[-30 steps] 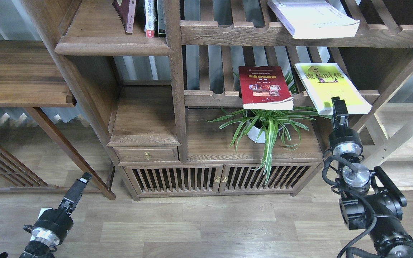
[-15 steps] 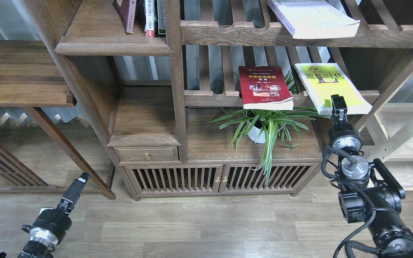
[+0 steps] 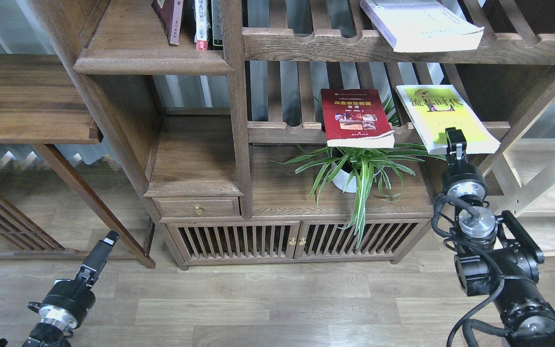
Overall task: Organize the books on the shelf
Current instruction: 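Position the right gripper at the yellow-green book's lower edge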
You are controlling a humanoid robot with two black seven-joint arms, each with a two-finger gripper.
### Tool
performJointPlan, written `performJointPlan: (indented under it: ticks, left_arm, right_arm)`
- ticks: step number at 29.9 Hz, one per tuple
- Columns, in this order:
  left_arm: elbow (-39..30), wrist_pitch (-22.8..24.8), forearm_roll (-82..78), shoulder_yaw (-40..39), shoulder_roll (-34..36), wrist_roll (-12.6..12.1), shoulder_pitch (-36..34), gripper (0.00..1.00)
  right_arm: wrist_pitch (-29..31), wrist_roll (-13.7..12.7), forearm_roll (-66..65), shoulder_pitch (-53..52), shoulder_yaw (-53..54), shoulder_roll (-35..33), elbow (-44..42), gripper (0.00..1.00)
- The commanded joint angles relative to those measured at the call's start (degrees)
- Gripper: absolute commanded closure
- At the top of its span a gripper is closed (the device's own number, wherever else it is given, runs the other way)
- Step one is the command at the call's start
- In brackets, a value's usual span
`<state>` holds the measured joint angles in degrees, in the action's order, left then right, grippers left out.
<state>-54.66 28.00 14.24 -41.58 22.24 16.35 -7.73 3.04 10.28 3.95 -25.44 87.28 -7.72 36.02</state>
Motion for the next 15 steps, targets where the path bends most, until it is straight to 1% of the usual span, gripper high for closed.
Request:
performJointPlan:
  ticks: [1, 9, 15]
  left_arm:
    - [0.0, 0.0, 0.0, 0.0, 0.3, 0.1, 0.1, 0.00]
    - [0.0, 0.0, 0.0, 0.0, 0.4, 0.1, 0.2, 0.01]
    - [0.0, 0.0, 0.0, 0.0, 0.3, 0.0, 0.2, 0.00]
  right_arm:
    - [-0.1, 0.4, 0.0, 0.0, 0.0, 0.0, -0.2, 0.40]
    - [-0.1, 0.4, 0.0, 0.0, 0.0, 0.0, -0.2, 0.51]
    - [0.2, 0.4, 0.1, 0.0, 0.0, -0.3, -0.2, 0.63]
